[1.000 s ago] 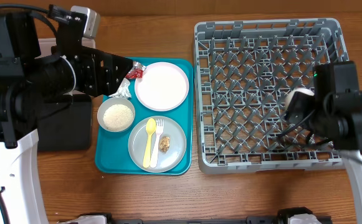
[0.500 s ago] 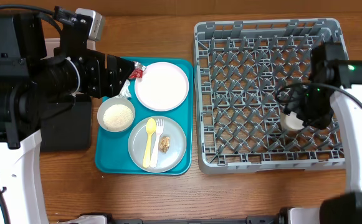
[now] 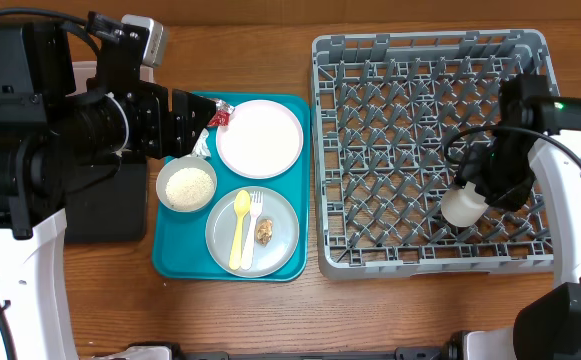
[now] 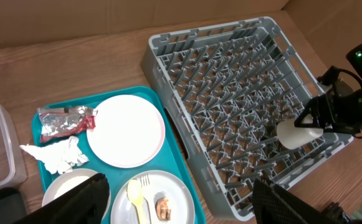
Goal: Sort waste into correct bins and load items into the dishwasher rack
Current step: 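Lower the white cup into the dish rack with the right gripper, then move the right gripper over the grey plate toward the yellow spoon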
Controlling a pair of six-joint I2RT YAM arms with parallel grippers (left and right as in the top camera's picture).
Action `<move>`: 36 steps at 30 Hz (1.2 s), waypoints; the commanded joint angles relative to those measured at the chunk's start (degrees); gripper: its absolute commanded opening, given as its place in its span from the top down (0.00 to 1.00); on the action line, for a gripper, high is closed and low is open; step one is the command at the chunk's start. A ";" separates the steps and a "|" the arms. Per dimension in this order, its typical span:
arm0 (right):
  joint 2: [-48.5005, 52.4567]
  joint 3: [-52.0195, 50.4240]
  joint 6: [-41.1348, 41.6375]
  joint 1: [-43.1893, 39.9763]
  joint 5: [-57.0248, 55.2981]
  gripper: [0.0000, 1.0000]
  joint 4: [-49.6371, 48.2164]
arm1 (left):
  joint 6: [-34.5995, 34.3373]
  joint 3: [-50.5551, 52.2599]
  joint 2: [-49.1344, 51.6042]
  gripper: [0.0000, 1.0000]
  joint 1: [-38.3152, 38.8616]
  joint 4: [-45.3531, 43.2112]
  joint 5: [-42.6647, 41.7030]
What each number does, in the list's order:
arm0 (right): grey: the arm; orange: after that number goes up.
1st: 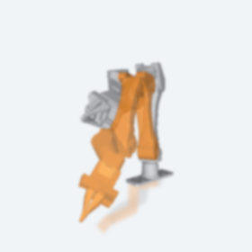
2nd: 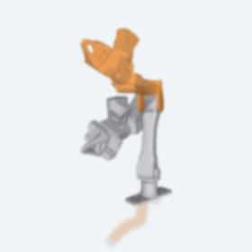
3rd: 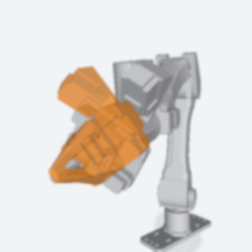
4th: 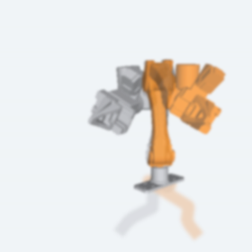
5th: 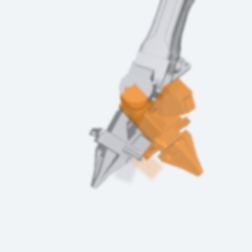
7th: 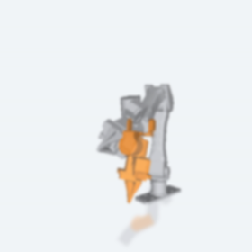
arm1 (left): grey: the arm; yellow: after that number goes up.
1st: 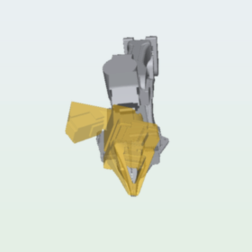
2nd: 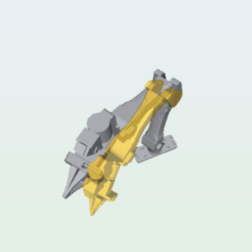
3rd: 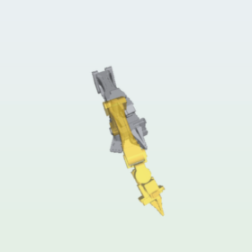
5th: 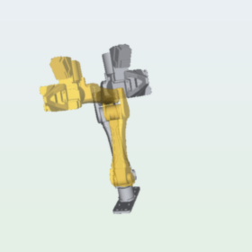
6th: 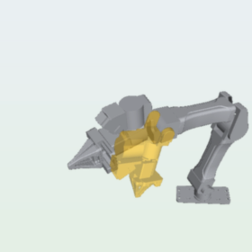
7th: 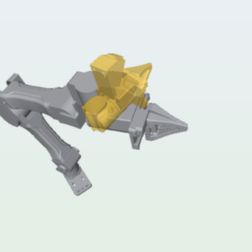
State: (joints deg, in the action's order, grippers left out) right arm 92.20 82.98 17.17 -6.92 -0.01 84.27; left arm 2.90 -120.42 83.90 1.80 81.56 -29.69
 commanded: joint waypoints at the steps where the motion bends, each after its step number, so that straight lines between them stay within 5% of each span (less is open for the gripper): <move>1: 0.50 -2.10 -2.34 -1.57 -0.87 0.62 -0.50 | -0.76 -0.66 0.11 0.23 0.28 0.11 0.26; 12: -0.09 -1.81 -5.25 -2.64 1.68 0.64 -0.59 | -0.76 -0.66 0.11 0.23 1.31 0.07 0.28; 13: -0.09 -1.81 -5.22 -2.64 1.68 0.61 -0.59 | -0.76 -0.66 0.11 0.22 1.36 0.07 0.28; 15: -0.09 -1.81 -5.20 -2.64 1.92 0.29 -0.61 | -0.76 -0.66 0.11 0.22 1.36 0.11 0.28; 16: -0.09 -1.81 -5.22 -2.64 2.12 0.23 -0.63 | -0.76 -0.66 0.11 0.21 1.36 0.15 0.28; 21: -3.10 3.65 -5.20 -2.10 2.95 0.19 -0.37 | -0.72 -0.55 0.57 0.21 1.44 1.03 1.55; 25: -9.66 12.13 -4.55 -0.20 4.22 0.02 -0.57 | -0.76 -0.48 3.67 0.24 4.33 4.20 6.29; 36: -13.49 13.53 -6.29 -0.20 9.79 0.03 3.06 | -1.57 -0.48 8.85 0.24 10.27 3.45 9.44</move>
State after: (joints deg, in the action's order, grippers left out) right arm 78.52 96.51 12.01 -7.09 5.28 87.70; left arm 2.87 -120.46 93.01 11.75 85.10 -23.66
